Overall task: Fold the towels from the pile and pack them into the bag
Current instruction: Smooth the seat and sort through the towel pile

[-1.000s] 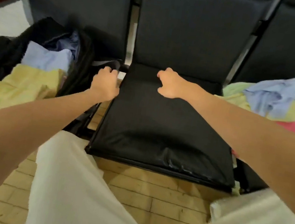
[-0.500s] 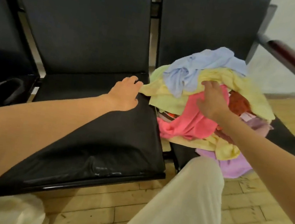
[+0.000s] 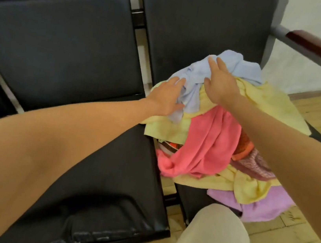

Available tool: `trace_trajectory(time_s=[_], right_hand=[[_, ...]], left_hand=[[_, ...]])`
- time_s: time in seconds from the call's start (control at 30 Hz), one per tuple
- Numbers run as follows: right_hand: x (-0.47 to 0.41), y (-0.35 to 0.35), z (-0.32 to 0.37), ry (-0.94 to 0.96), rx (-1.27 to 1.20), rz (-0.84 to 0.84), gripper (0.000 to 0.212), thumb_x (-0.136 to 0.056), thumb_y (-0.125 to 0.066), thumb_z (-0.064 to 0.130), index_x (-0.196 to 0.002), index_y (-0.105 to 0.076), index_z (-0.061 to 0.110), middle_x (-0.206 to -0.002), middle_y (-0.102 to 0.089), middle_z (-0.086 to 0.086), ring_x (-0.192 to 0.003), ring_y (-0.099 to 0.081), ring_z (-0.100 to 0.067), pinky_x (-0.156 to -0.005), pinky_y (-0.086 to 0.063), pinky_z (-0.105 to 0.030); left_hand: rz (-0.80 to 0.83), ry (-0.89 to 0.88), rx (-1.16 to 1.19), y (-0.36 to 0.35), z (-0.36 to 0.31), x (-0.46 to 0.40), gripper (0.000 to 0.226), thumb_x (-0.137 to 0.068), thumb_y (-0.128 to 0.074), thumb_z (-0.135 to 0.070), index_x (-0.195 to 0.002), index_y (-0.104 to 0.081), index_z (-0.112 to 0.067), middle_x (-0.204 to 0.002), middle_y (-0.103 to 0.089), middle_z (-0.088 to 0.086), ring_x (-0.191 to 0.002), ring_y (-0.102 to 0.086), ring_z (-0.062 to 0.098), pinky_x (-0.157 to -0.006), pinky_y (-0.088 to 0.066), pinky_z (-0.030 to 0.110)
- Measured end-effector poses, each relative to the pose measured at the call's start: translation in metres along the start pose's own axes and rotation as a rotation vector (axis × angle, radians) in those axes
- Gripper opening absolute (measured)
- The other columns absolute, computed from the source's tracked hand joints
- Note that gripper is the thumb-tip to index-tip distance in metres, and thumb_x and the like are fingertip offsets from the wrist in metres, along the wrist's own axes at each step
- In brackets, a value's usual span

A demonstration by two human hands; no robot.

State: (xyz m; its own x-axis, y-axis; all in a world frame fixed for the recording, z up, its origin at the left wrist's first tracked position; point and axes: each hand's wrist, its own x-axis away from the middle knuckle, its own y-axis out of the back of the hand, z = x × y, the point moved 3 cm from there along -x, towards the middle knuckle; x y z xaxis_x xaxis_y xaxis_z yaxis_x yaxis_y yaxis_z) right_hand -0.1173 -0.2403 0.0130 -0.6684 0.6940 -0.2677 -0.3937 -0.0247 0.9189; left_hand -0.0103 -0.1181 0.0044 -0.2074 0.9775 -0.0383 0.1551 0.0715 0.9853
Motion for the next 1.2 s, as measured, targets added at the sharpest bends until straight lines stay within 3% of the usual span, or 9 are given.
trace_trajectory(time_s=[0.13,0.23,0.3,0.37,0.5,0.7,0.87,0.97,1.2], right_hand=[[-0.021,-0.014,-0.011,-0.023,-0.044,-0.006,0.059,-0.101,-0.037,0.023,-0.152,-0.007,0.026,-0.142,-0.035,-0.015,-0.103,-0.055,-0.034,-0.073,-0.040,-0.037],[-0.030,-0.026,-0.021,-0.091,0.046,0.080,0.055,-0.101,-0.037,0.027,-0.151,-0.015,0.024,-0.145,-0.032,-0.015,-0.112,-0.051,-0.034,-0.084,-0.042,-0.039],[-0.034,-0.031,-0.021,-0.148,0.079,0.187,0.048,-0.099,-0.042,0.025,-0.145,-0.031,0.014,-0.146,-0.033,-0.015,-0.124,-0.044,-0.032,-0.099,-0.038,-0.041],[-0.031,-0.031,-0.016,-0.214,0.020,0.170,0.039,-0.098,-0.046,0.021,-0.133,-0.043,0.006,-0.139,-0.041,-0.016,-0.124,-0.045,-0.032,-0.101,-0.038,-0.039],[-0.001,-0.026,0.000,-0.211,-0.115,-0.145,0.018,-0.096,-0.045,0.014,-0.104,-0.057,0.004,-0.116,-0.051,-0.015,-0.099,-0.055,-0.032,-0.075,-0.034,-0.034],[0.068,0.006,0.062,-0.093,-0.528,-0.463,0.014,-0.096,-0.042,0.014,-0.082,-0.046,0.014,-0.084,-0.047,-0.005,-0.076,-0.046,-0.019,-0.069,-0.034,-0.029],[0.125,0.023,0.109,-0.127,-0.787,-0.341,0.024,-0.094,-0.045,0.006,-0.072,-0.039,0.013,-0.063,-0.034,0.007,-0.057,-0.032,-0.005,-0.053,-0.030,-0.014],[0.153,0.025,0.137,-0.176,-0.863,-0.239,0.028,-0.092,-0.046,0.004,-0.067,-0.037,0.014,-0.062,-0.031,0.007,-0.057,-0.029,-0.004,-0.051,-0.029,-0.014],[0.194,0.003,0.219,-0.340,-1.036,0.145,0.013,-0.092,-0.049,0.004,-0.083,-0.058,0.004,-0.077,-0.045,0.000,-0.080,-0.043,-0.016,-0.072,-0.036,-0.031]], left_hand=[[-0.015,0.083,0.072,-0.009,-0.003,-0.025,0.057,-0.093,-0.057,-0.033,-0.141,-0.037,-0.010,-0.138,-0.045,0.011,-0.120,-0.048,0.029,-0.092,-0.041,0.036],[-0.132,0.175,0.216,-0.019,-0.006,-0.033,0.014,-0.093,-0.055,-0.021,-0.093,-0.060,-0.008,-0.084,-0.059,0.005,-0.083,-0.052,0.021,-0.065,-0.033,0.024],[-0.179,0.209,0.251,-0.024,-0.008,-0.032,0.027,-0.092,-0.050,-0.011,-0.065,-0.046,-0.014,-0.065,-0.045,-0.001,-0.072,-0.043,0.017,-0.058,-0.024,0.021],[-0.217,0.207,0.259,-0.024,-0.005,-0.026,0.037,-0.090,-0.048,-0.006,-0.058,-0.036,-0.019,-0.062,-0.040,-0.002,-0.062,-0.038,0.014,-0.054,-0.022,0.024],[-0.348,0.302,0.419,-0.007,0.010,-0.004,0.034,-0.090,-0.047,-0.003,-0.063,-0.033,-0.019,-0.064,-0.038,-0.005,-0.056,-0.033,0.007,-0.049,-0.029,0.019],[-0.487,0.409,0.648,0.012,0.018,0.084,0.018,-0.092,-0.045,-0.001,-0.078,-0.043,-0.010,-0.068,-0.042,-0.004,-0.060,-0.037,0.008,-0.052,-0.031,0.018],[-0.468,0.421,0.608,0.024,0.049,0.177,0.005,-0.094,-0.049,-0.001,-0.089,-0.051,-0.003,-0.071,-0.046,-0.003,-0.062,-0.041,0.005,-0.054,-0.034,0.012],[-0.381,0.447,0.492,0.030,0.080,0.237,0.006,-0.093,-0.050,-0.002,-0.088,-0.051,-0.006,-0.074,-0.051,0.001,-0.066,-0.048,0.012,-0.058,-0.040,0.023],[0.023,0.444,-0.015,0.023,0.139,0.367,0.020,-0.085,-0.046,0.006,-0.084,-0.039,-0.013,-0.075,-0.038,-0.003,-0.076,-0.048,0.023,-0.061,-0.028,0.028]])
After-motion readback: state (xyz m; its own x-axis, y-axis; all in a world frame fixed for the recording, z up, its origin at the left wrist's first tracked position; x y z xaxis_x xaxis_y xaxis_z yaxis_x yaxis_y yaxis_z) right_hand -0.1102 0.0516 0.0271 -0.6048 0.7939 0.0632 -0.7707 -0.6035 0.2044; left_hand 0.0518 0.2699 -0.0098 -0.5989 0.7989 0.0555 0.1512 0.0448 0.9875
